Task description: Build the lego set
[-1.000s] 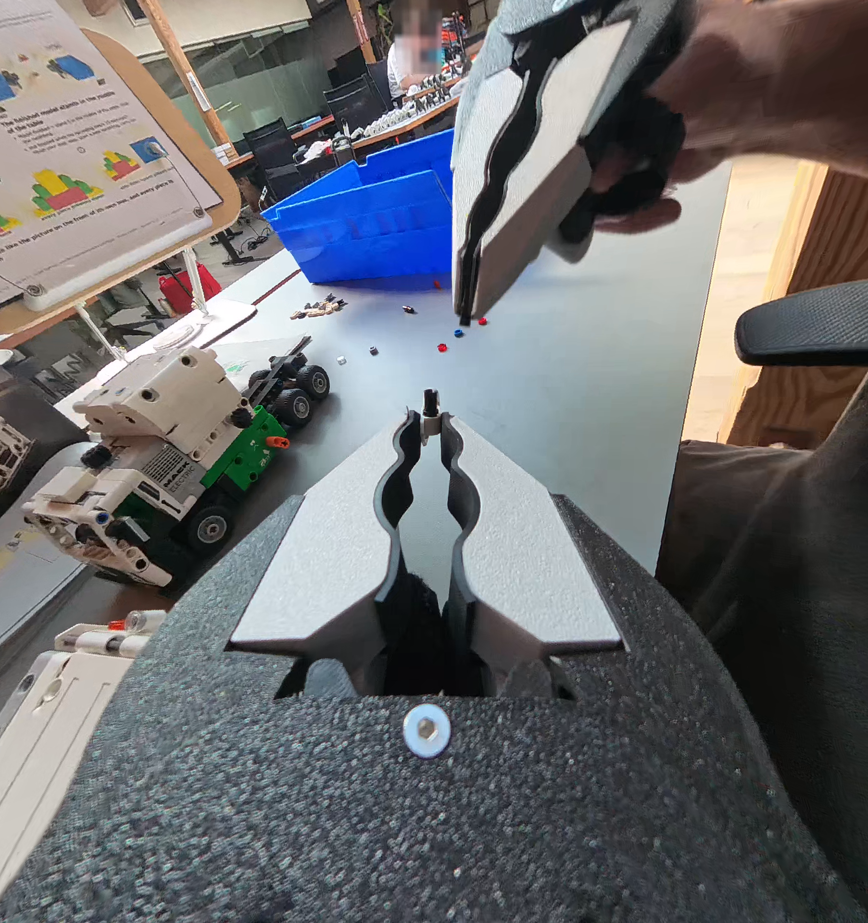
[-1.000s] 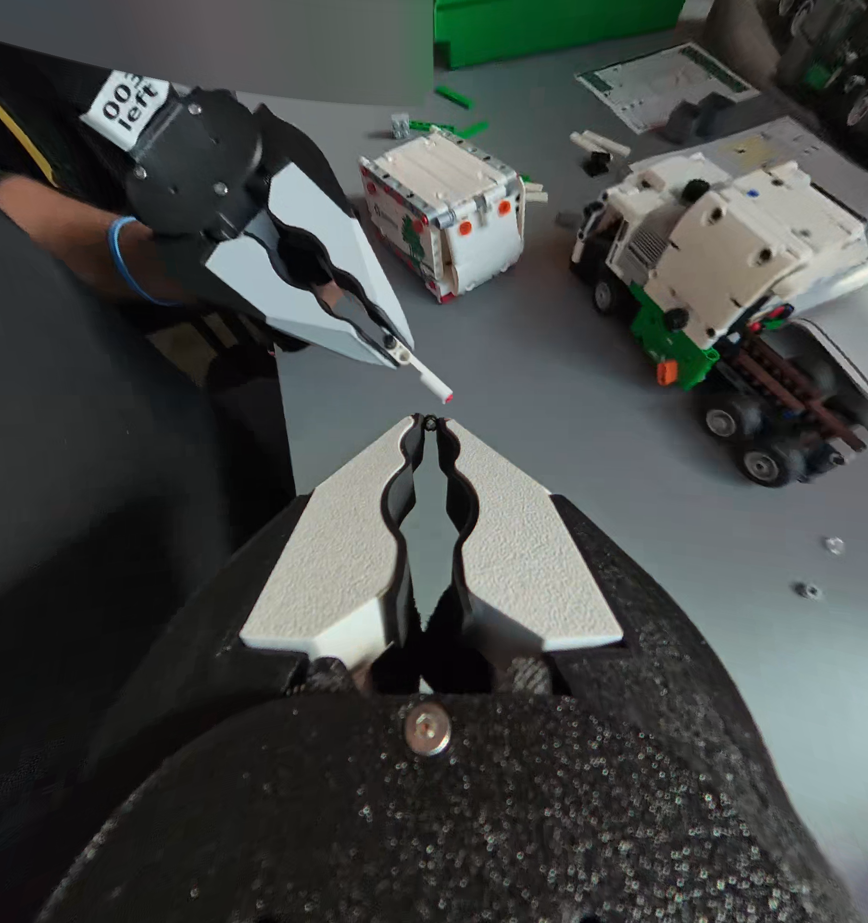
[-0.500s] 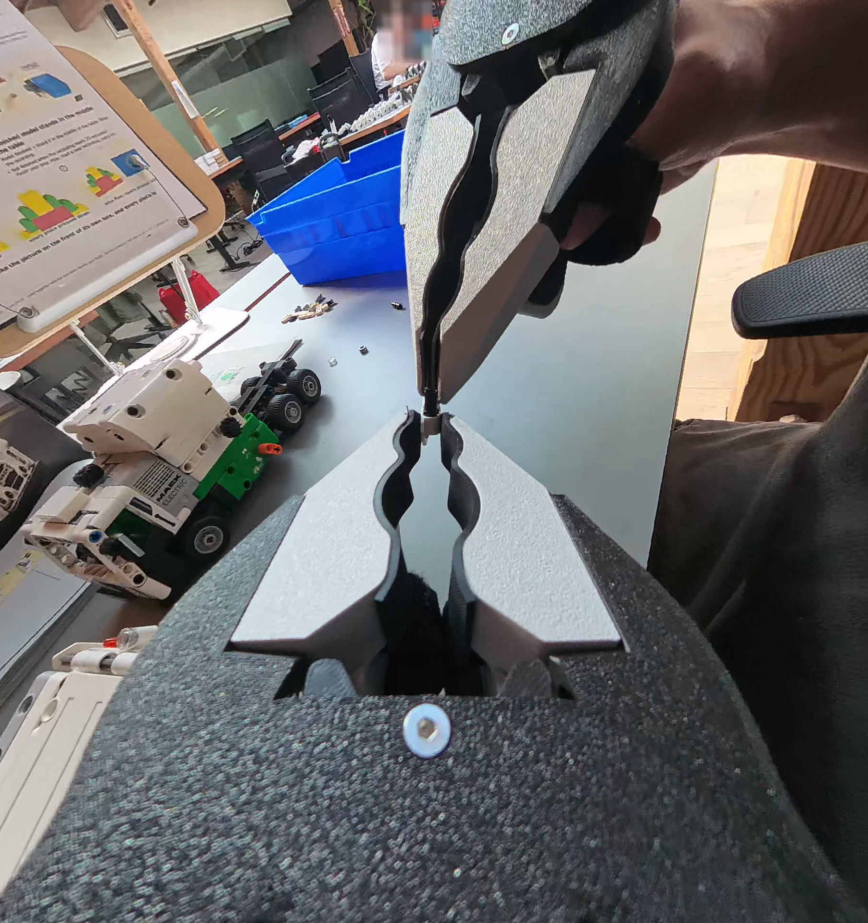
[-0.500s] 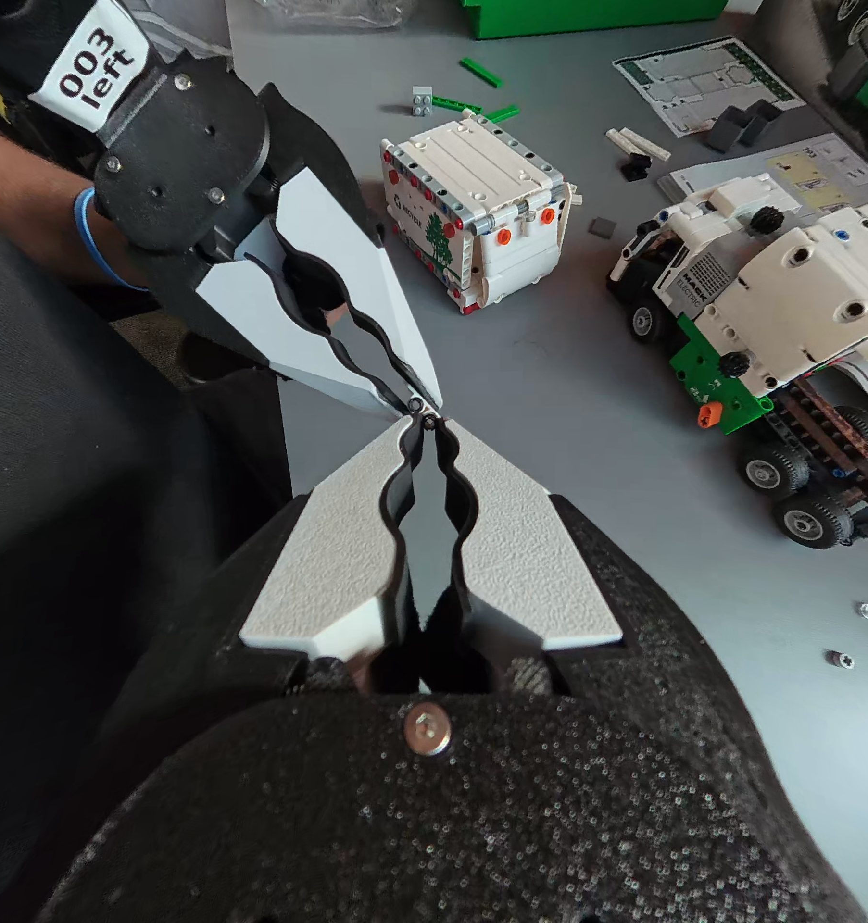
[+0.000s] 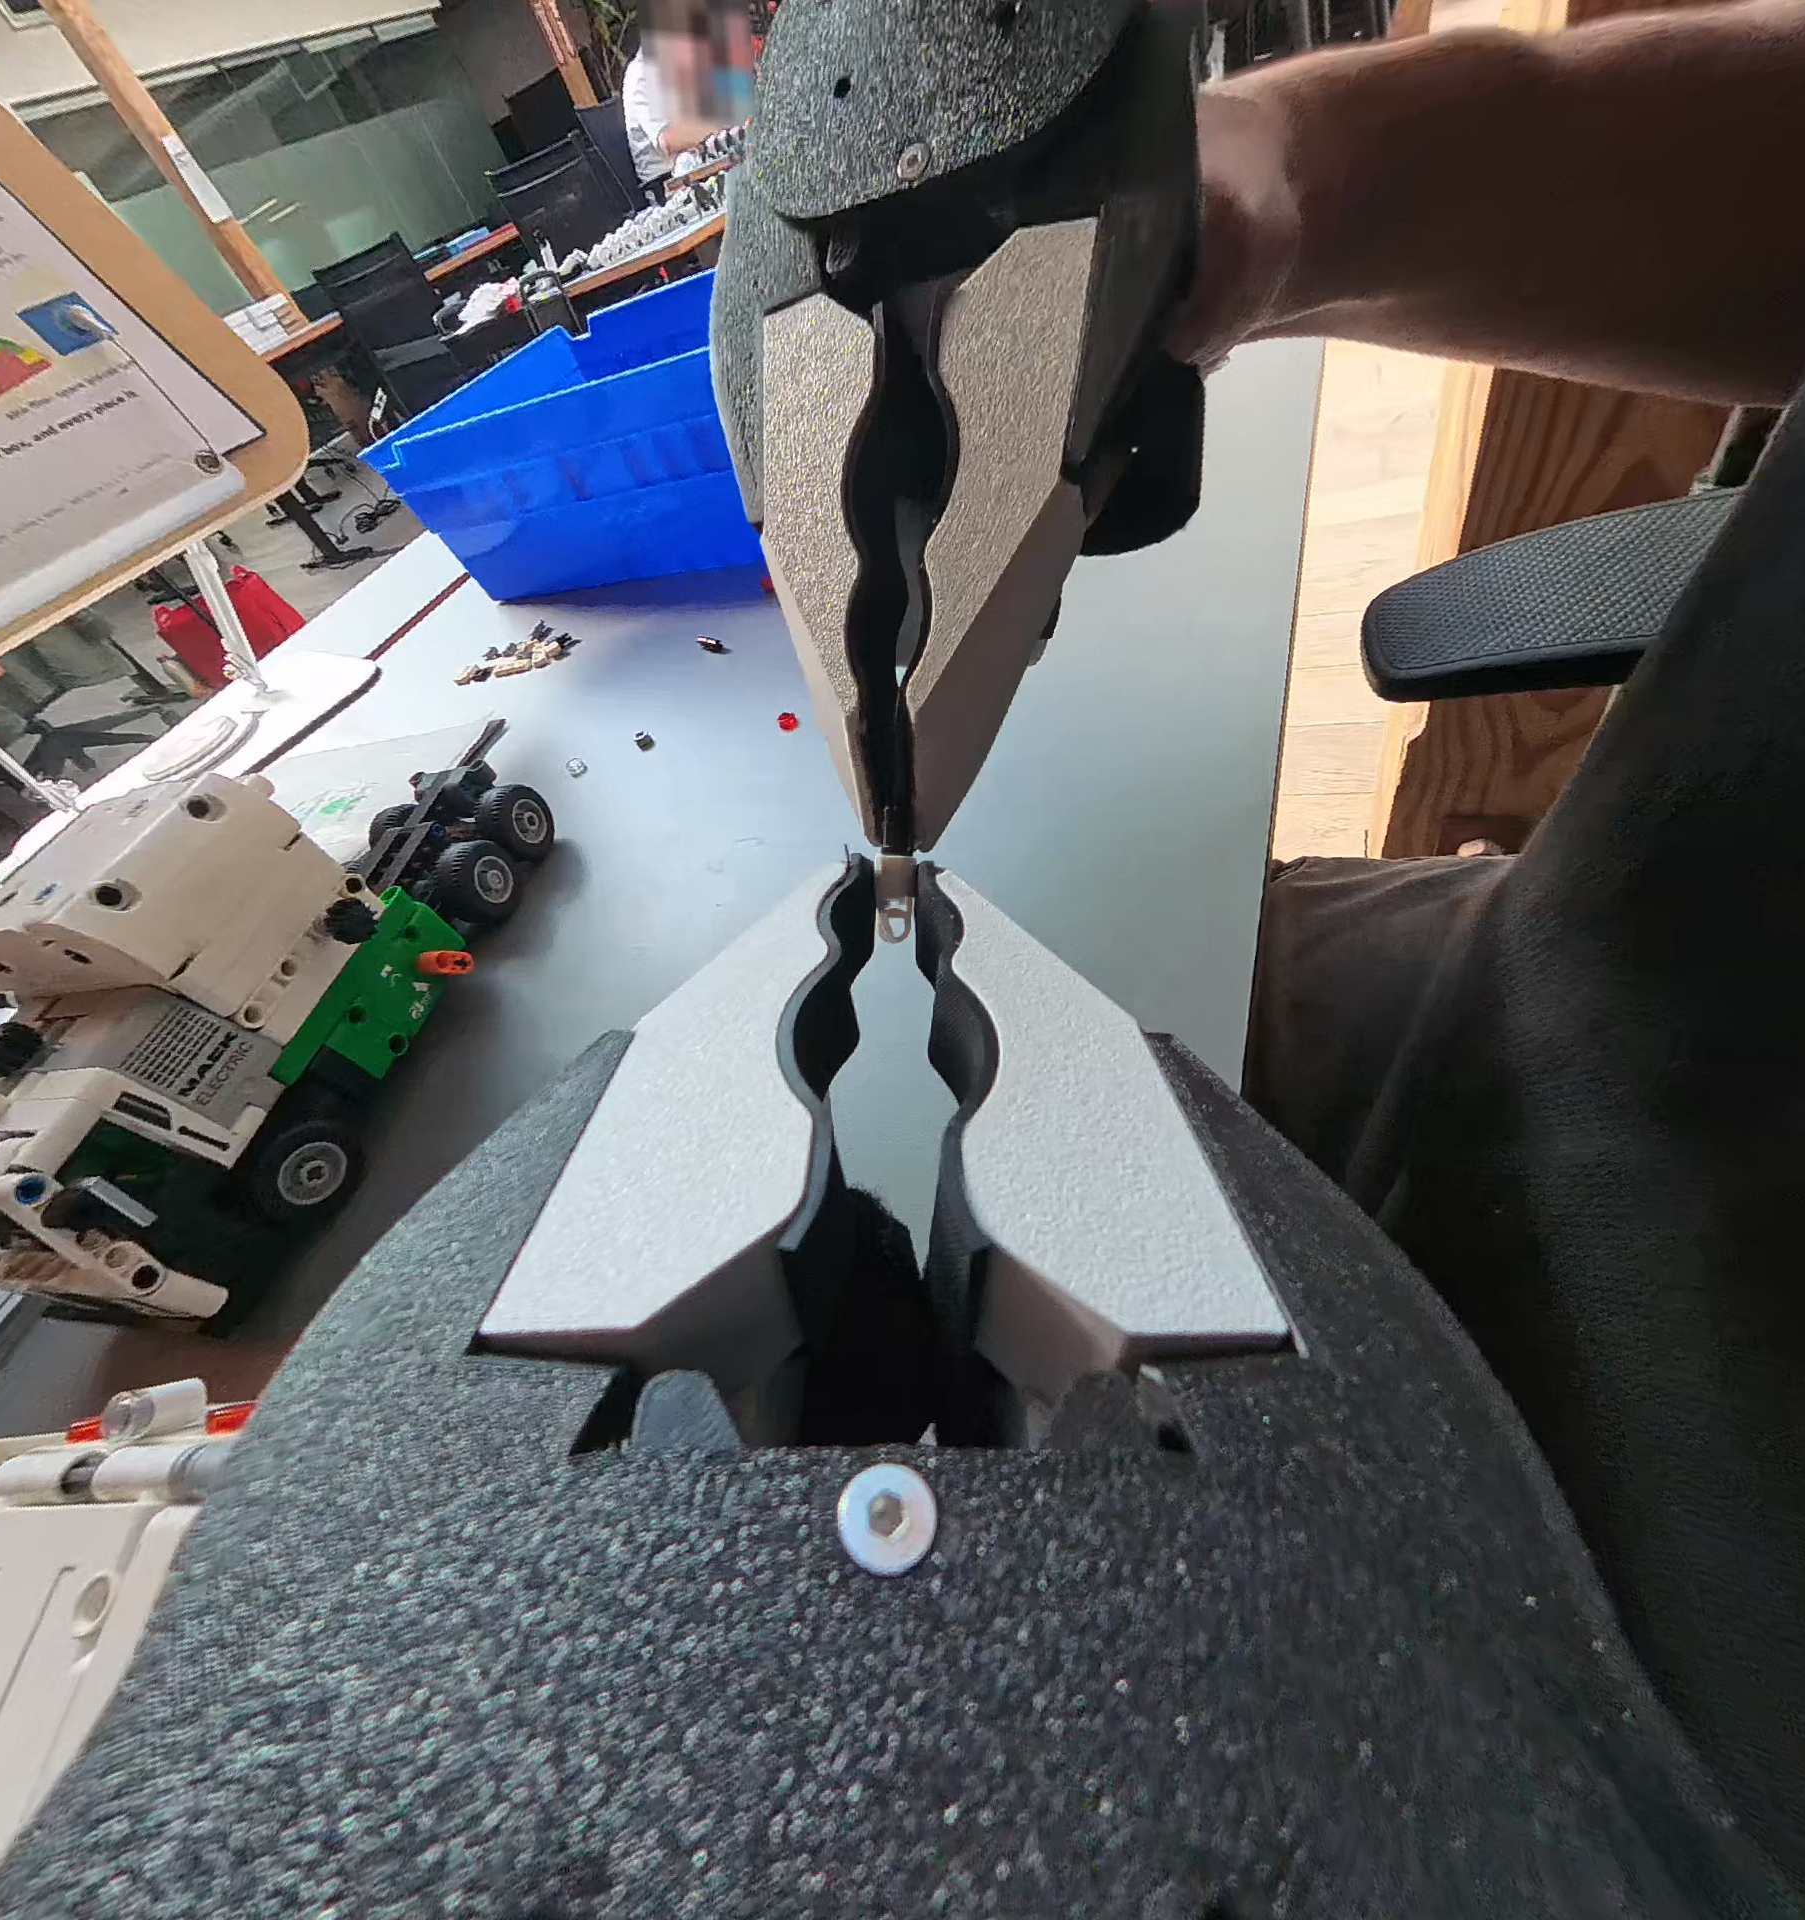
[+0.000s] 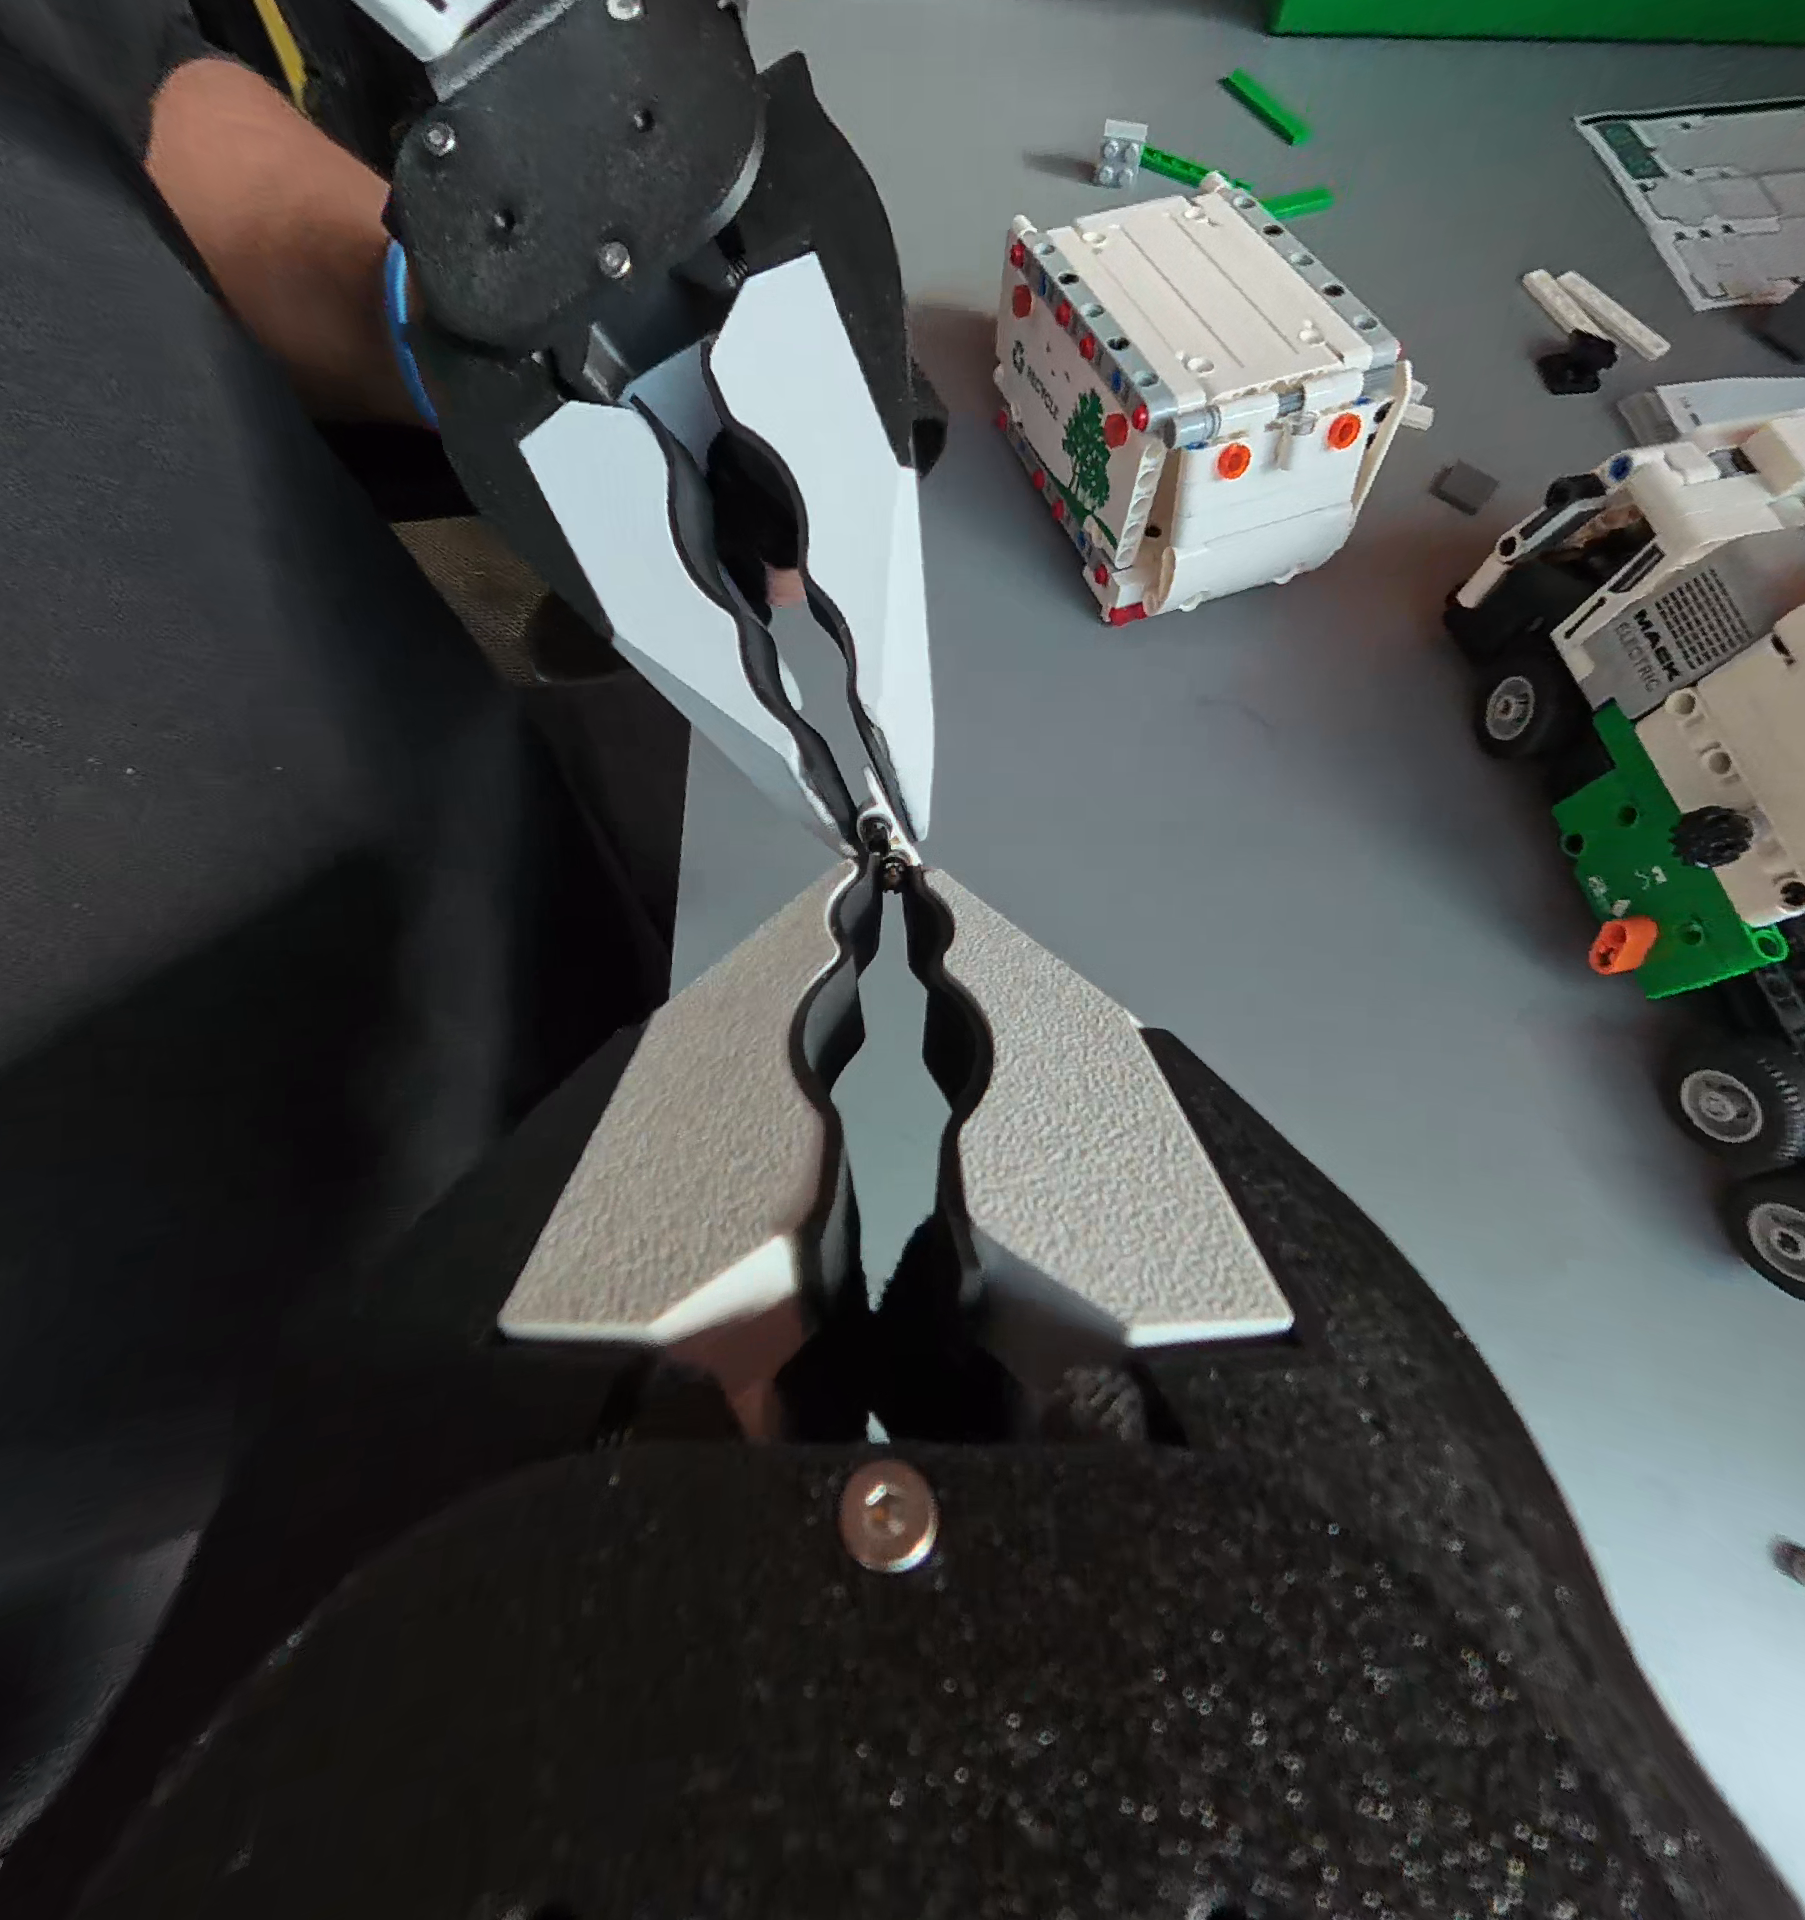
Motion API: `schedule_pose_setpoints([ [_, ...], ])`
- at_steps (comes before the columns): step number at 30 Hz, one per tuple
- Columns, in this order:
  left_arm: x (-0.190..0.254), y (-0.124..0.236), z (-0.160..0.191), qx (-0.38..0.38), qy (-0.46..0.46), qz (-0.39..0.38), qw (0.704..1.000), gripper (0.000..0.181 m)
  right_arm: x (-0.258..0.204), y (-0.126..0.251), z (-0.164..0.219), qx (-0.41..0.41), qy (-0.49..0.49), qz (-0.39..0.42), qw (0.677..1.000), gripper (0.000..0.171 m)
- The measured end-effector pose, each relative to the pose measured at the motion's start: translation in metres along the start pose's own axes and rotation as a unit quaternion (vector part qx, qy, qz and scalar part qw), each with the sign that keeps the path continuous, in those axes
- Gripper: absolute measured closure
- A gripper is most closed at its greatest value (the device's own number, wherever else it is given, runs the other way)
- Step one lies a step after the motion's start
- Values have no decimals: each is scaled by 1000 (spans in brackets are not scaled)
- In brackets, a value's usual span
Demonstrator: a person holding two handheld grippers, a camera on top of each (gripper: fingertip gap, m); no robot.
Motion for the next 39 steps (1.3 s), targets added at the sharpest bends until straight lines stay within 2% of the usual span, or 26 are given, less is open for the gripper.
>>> schedule_pose_setpoints([
  [2,1,1,-1,4,10,12,1000,176,-1,1,1,20,2,-25,999,167],
  [7,-1,8,-15,51,97,51,993,176,-4,5,-6,149,-36,-105,983,167],
  [12,-9,11,-23,89,159,76,980,176,-1,7,-13,244,-79,-137,957,167],
  [16,-17,15,-29,122,193,86,970,176,1,7,-19,322,-131,-163,923,167],
  [18,-20,14,-28,118,209,88,967,176,4,7,-18,331,-151,-163,917,167],
  [20,-26,13,-27,119,233,88,961,176,9,8,-15,318,-154,-145,924,161],
  [24,-37,16,-27,137,280,100,945,176,11,13,-19,331,-144,-127,924,163],
  [28,-35,16,-26,137,276,105,946,176,14,12,-24,334,-141,-115,925,161],
  [39,-31,15,-25,131,268,109,948,176,10,11,-25,338,-135,-120,924,168],
])
Point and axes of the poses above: each gripper's, where its closed fingertips meet, y back along the fingers, z out of its underside, x = y × z across the jaws, the point moved 3 cm from there along y, back along the fingers, and after that the axes turned 7 degrees about -z, right-handed, at the moved point
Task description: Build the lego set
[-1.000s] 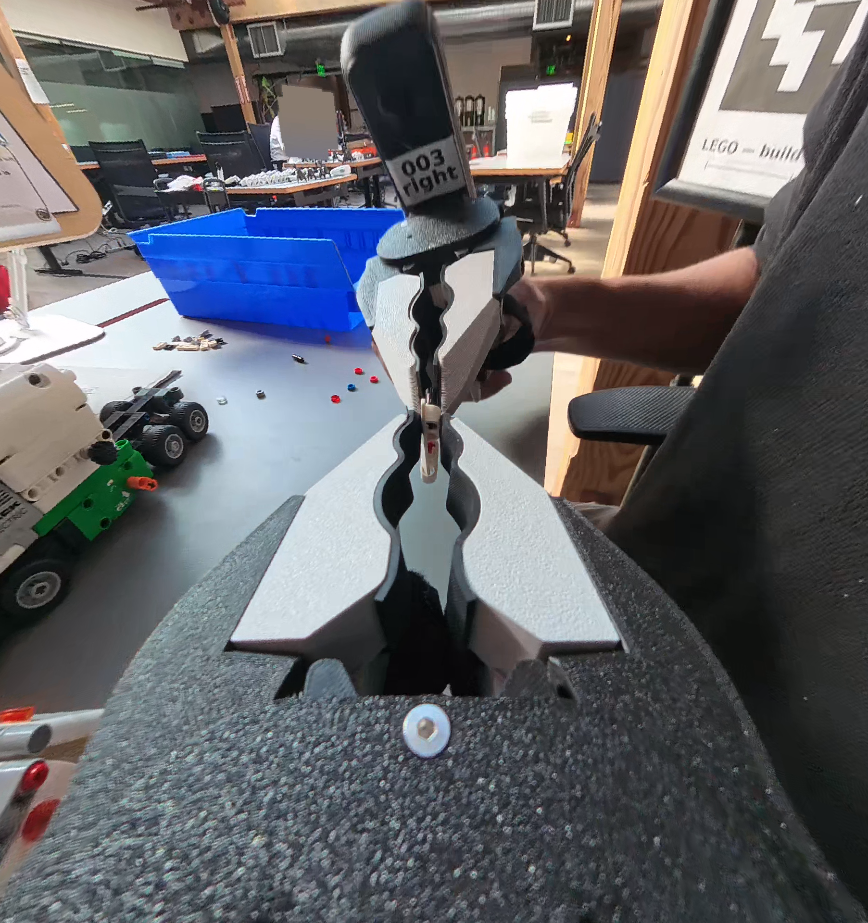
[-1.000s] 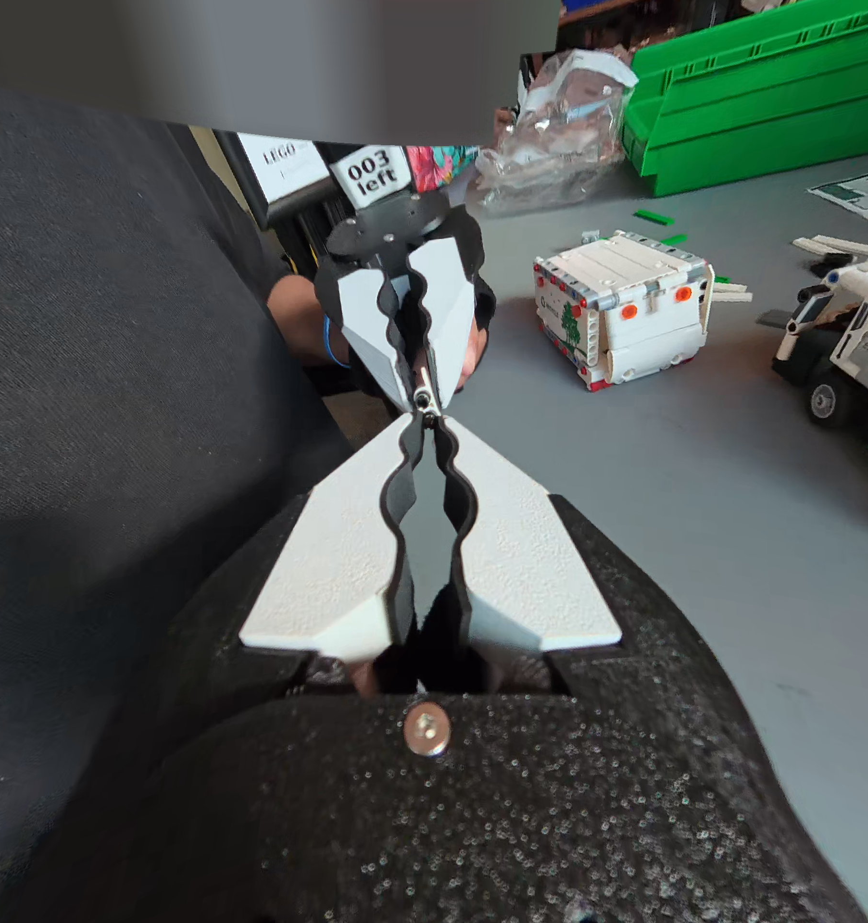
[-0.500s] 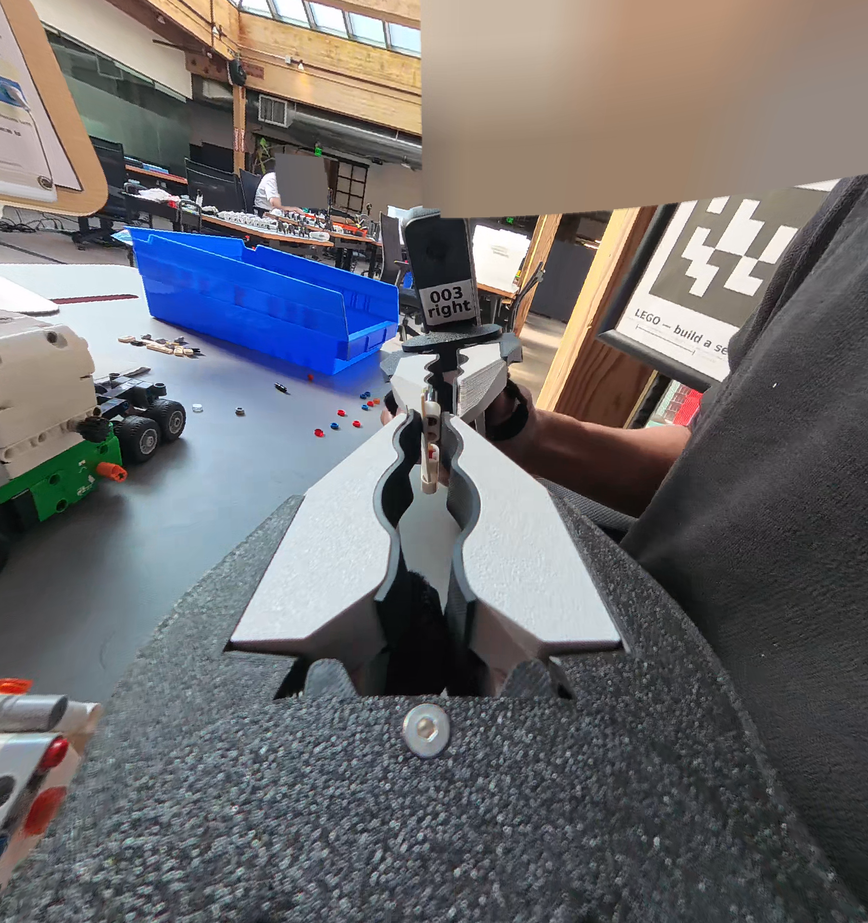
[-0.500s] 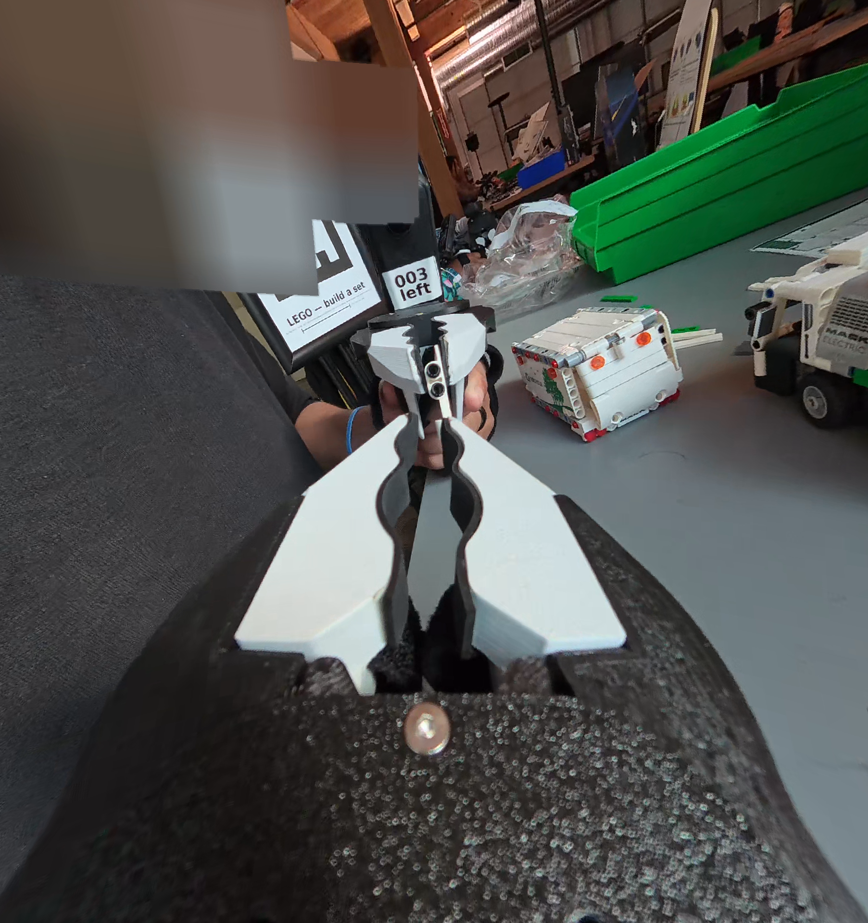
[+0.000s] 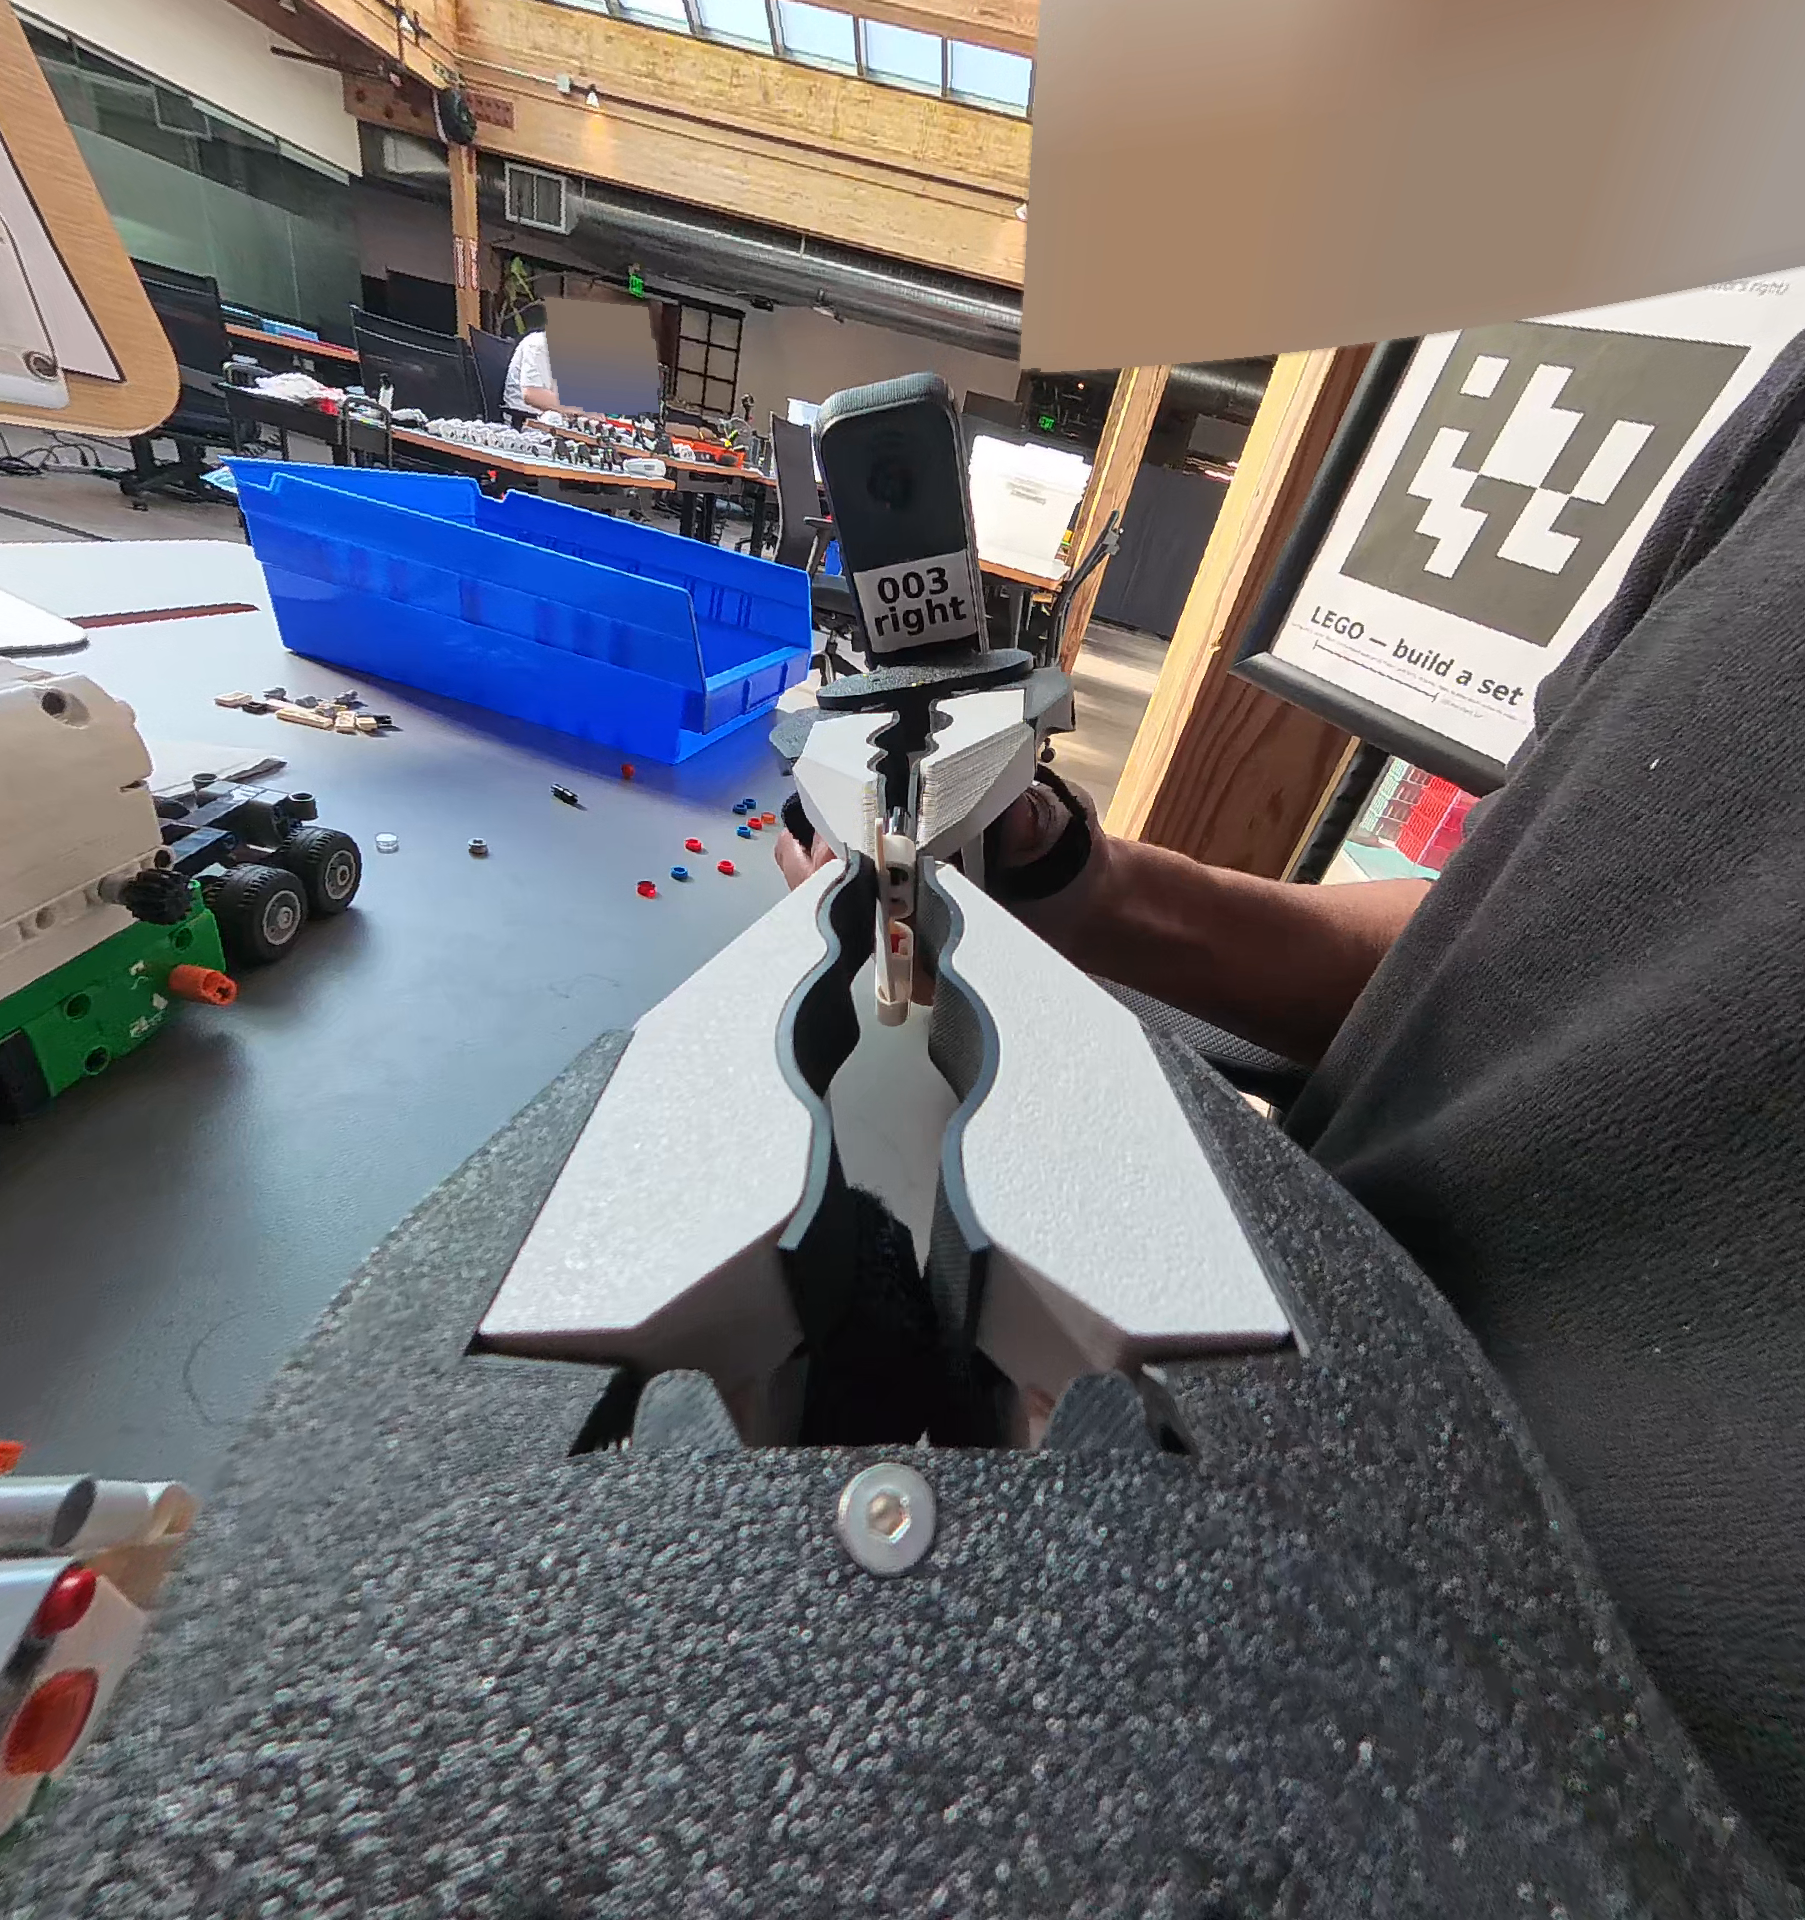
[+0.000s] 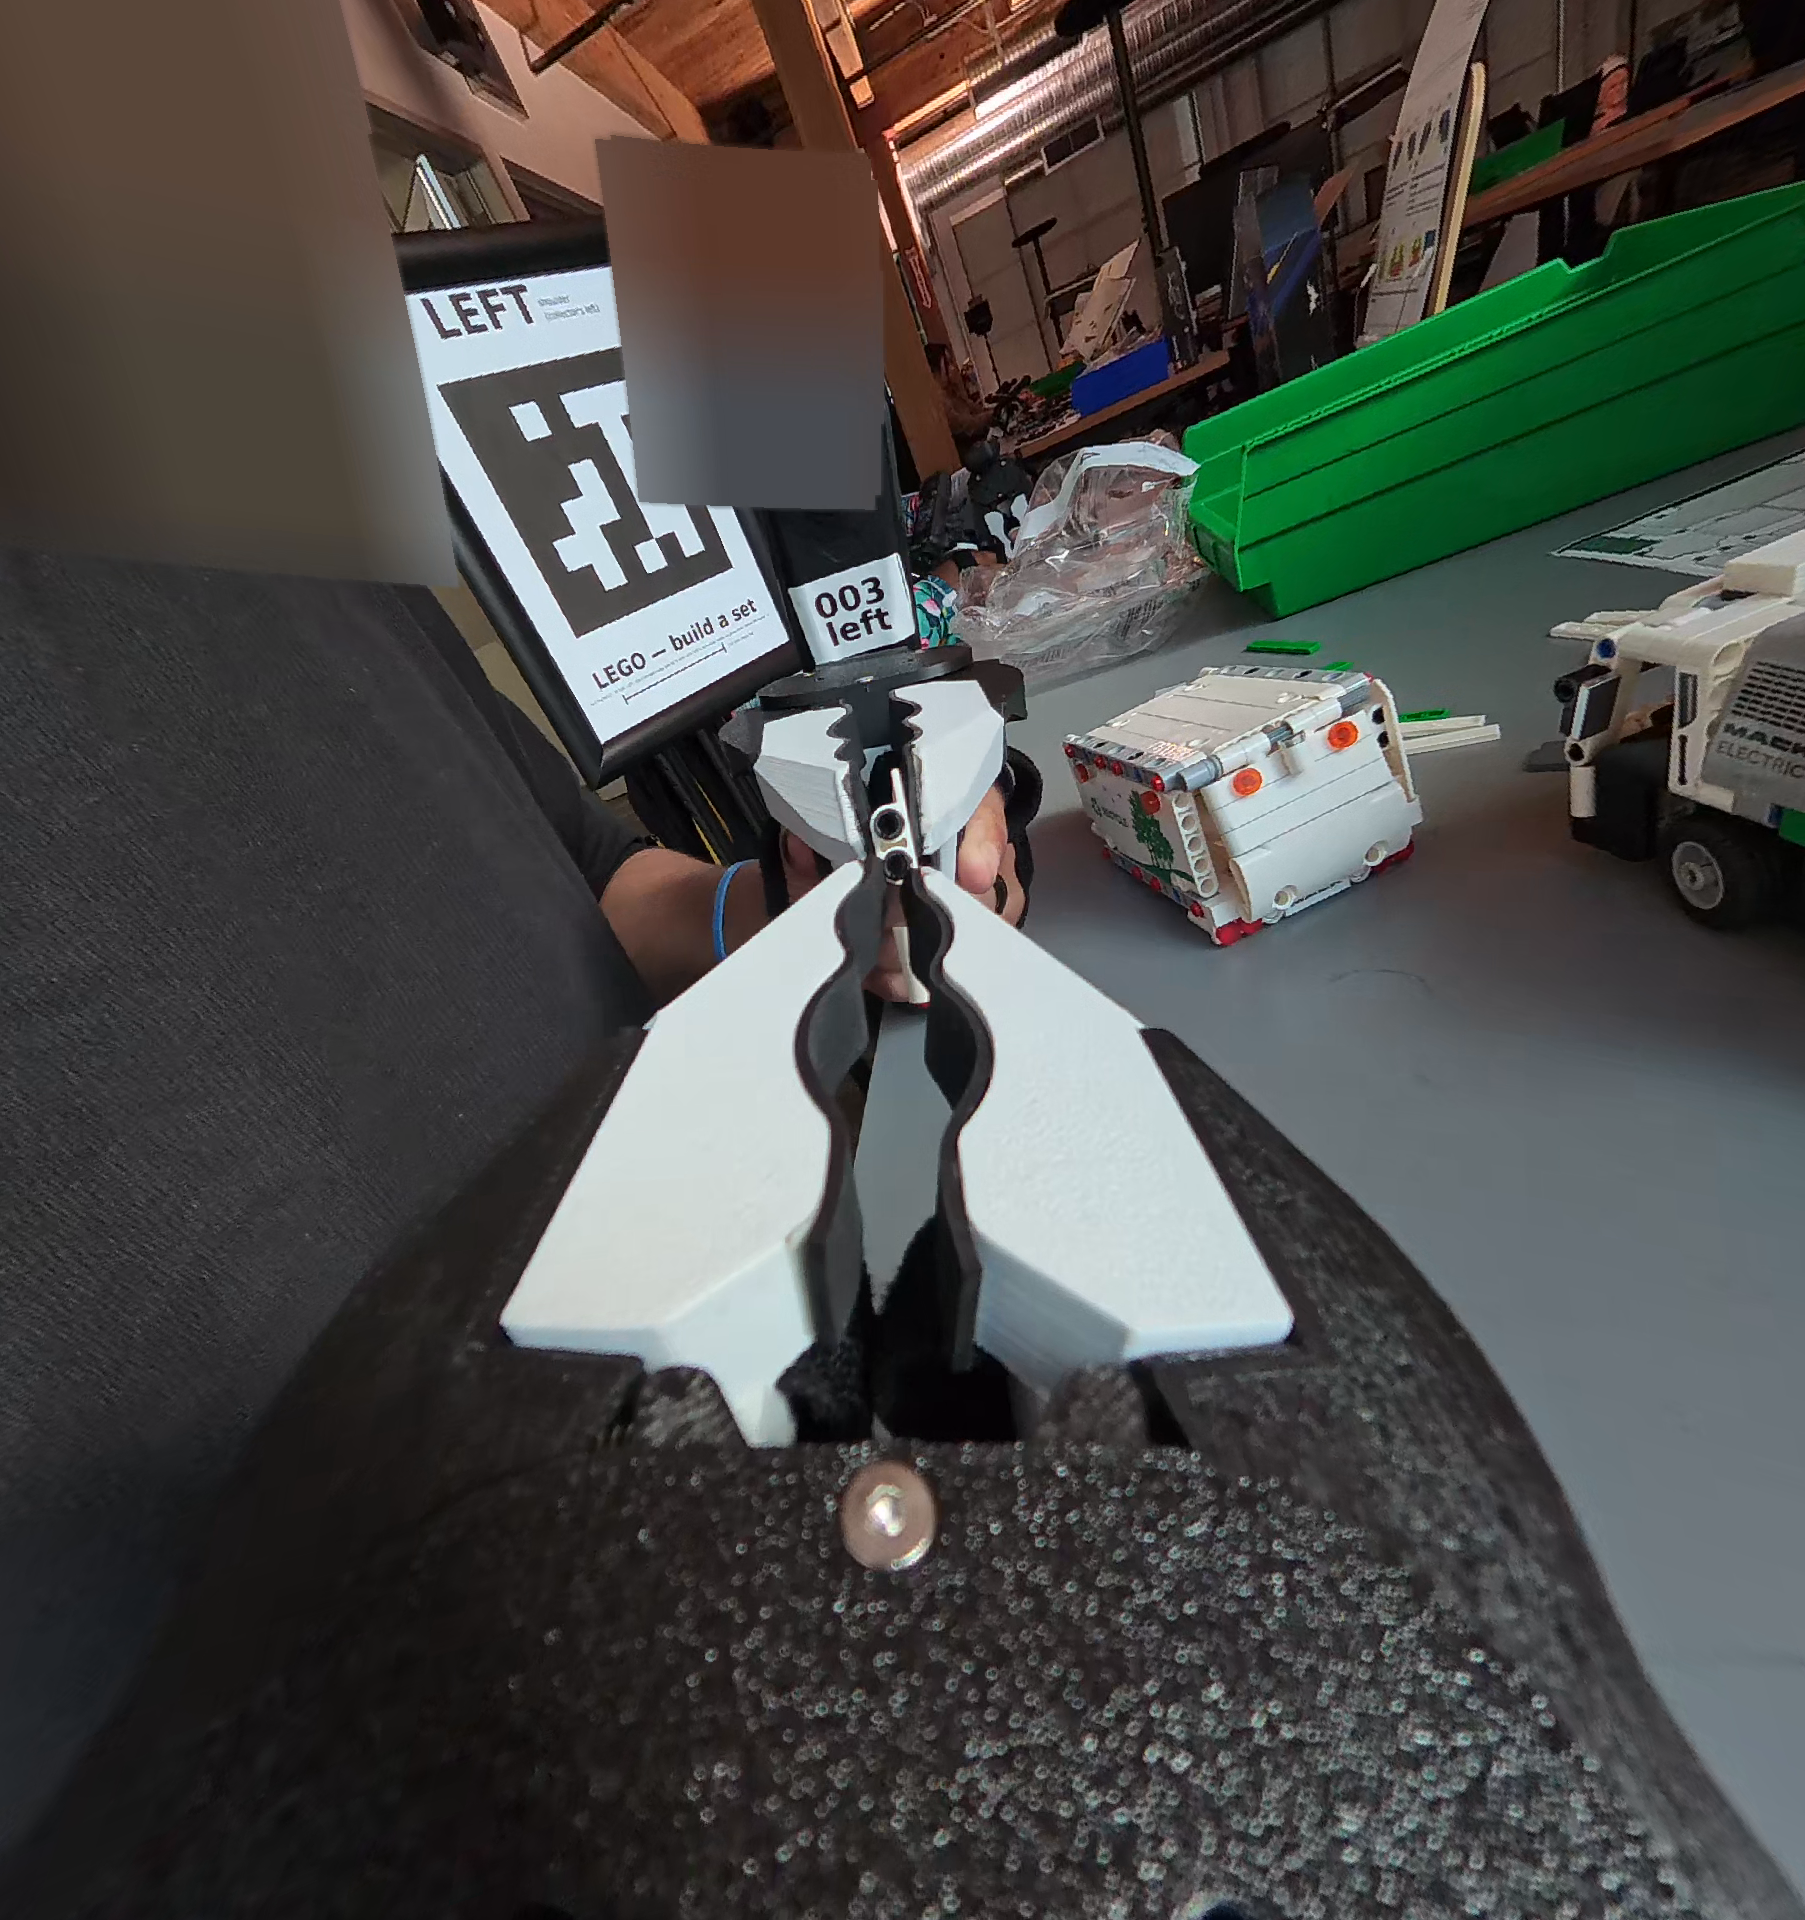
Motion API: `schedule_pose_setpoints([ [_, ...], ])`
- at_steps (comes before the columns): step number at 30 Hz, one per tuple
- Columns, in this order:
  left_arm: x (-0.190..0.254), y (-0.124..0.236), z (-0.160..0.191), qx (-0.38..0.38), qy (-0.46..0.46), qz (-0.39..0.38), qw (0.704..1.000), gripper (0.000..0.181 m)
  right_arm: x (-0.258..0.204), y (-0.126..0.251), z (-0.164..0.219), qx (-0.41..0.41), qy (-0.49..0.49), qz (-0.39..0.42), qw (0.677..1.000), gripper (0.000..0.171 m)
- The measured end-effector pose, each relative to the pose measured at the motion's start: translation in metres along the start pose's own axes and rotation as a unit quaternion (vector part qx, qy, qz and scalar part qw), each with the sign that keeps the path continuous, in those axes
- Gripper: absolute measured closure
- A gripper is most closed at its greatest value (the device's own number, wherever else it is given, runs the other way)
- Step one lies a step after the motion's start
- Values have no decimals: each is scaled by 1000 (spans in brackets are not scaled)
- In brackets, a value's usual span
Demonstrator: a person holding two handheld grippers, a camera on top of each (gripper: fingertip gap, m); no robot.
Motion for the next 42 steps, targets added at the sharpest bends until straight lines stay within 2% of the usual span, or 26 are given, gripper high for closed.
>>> schedule_pose_setpoints([
  [16,-1,0,-1,5,11,0,1000,176,3,-5,4,28,-22,-8,999,168],
  [17,-2,1,-2,8,15,1,1000,177,5,-9,9,8,-15,1,1000,170],
  [19,4,-12,9,-38,-3,14,999,176,4,-38,39,-118,-1,13,993,171],
  [20,11,-17,11,-37,-38,12,998,177,3,-43,39,-113,12,21,993,171],
  [21,10,-14,6,-13,-57,-6,998,175,4,-35,27,-63,8,21,998,171],
  [23,6,-9,6,-18,-35,-12,999,176,6,-25,34,-89,-31,19,995,171],
  [25,5,-8,5,-10,-41,-24,999,176,9,-20,31,-86,7,50,995,171],
  [28,-11,-1,-4,17,28,-32,999,176,16,-12,29,-76,-13,68,995,168],
  [31,-22,4,-10,46,84,-36,995,176,18,-4,15,-22,-15,71,997,166],
  [35,-33,11,-17,100,197,-2,975,176,22,-3,5,19,-24,81,996,161],
  [39,-34,9,-18,106,209,6,972,176,21,-11,-2,72,-56,46,995,157],
  [42,-29,6,-17,103,211,17,972,176,21,-12,-8,89,-61,32,994,161],
])
Point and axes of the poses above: each gripper's, where its closed fingertips meet, y back along the fingers, z out of its underside, x = y × z across the jaws, the point moved 3 cm from there along y, back along the fingers, and after that the axes turned 7 degrees about -z, right-handed, at the moved point
